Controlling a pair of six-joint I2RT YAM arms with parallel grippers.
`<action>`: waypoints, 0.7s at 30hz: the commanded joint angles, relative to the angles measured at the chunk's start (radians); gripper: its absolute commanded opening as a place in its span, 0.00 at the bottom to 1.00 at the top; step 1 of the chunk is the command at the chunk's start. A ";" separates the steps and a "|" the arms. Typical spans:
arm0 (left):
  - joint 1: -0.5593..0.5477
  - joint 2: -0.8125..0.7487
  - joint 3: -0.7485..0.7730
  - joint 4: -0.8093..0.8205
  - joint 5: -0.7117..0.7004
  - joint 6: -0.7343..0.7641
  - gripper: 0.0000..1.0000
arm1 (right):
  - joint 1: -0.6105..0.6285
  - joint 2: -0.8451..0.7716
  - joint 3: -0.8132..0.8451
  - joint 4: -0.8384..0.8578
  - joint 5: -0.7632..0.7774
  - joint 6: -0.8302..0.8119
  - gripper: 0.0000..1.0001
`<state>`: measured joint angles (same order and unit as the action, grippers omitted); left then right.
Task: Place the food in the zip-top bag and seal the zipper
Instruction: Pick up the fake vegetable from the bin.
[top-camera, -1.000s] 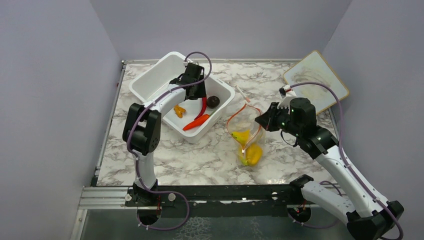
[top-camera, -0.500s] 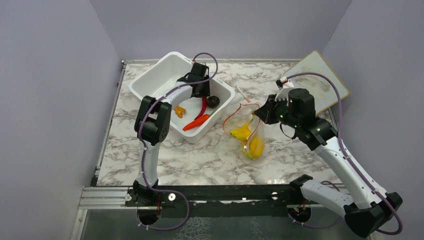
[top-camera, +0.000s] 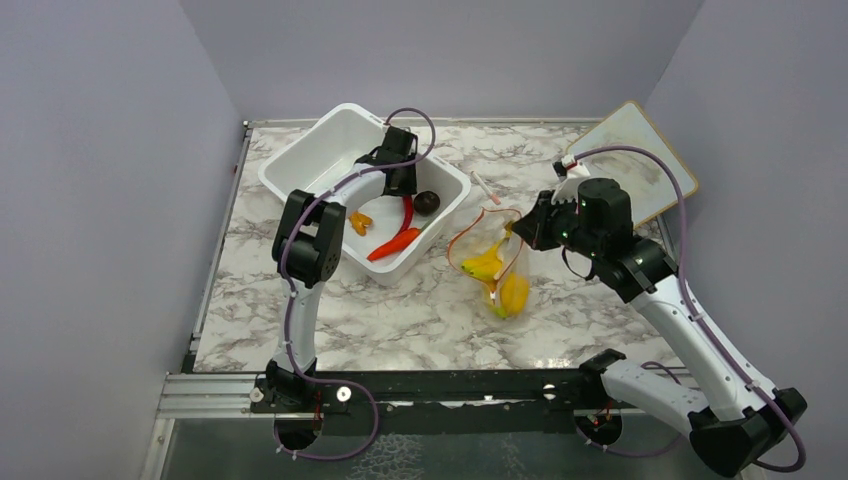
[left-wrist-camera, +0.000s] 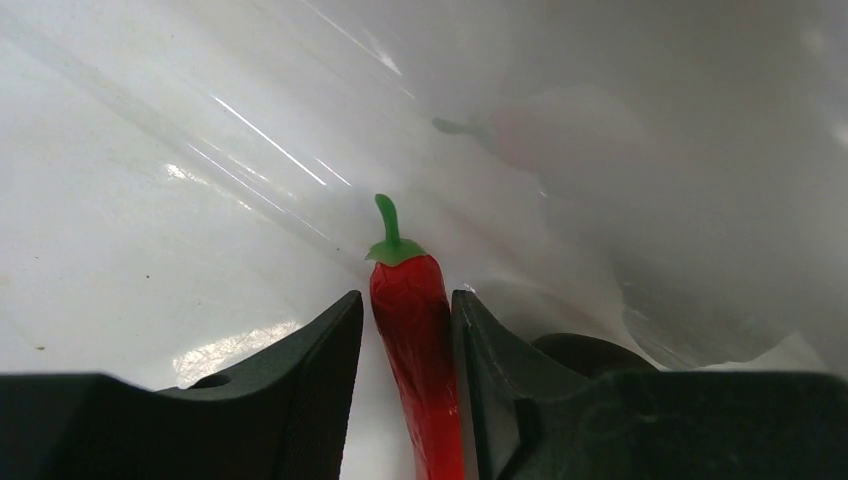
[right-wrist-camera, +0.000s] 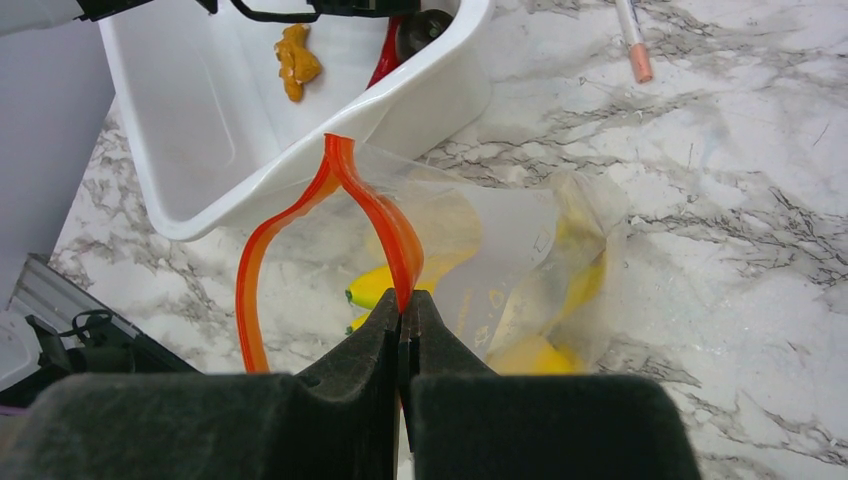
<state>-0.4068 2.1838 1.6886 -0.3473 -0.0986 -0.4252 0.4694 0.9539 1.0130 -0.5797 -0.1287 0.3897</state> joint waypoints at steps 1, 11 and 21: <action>0.003 0.022 0.039 -0.016 -0.035 0.021 0.40 | -0.002 -0.032 0.034 -0.004 0.019 -0.003 0.01; 0.003 0.008 0.049 -0.028 -0.033 0.019 0.19 | -0.002 -0.041 0.040 -0.012 0.012 0.007 0.01; 0.003 -0.100 -0.005 -0.041 -0.043 -0.013 0.18 | -0.002 -0.061 0.038 -0.068 0.028 0.095 0.01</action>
<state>-0.4068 2.1799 1.6970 -0.3790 -0.1070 -0.4225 0.4694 0.9123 1.0130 -0.6193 -0.1265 0.4362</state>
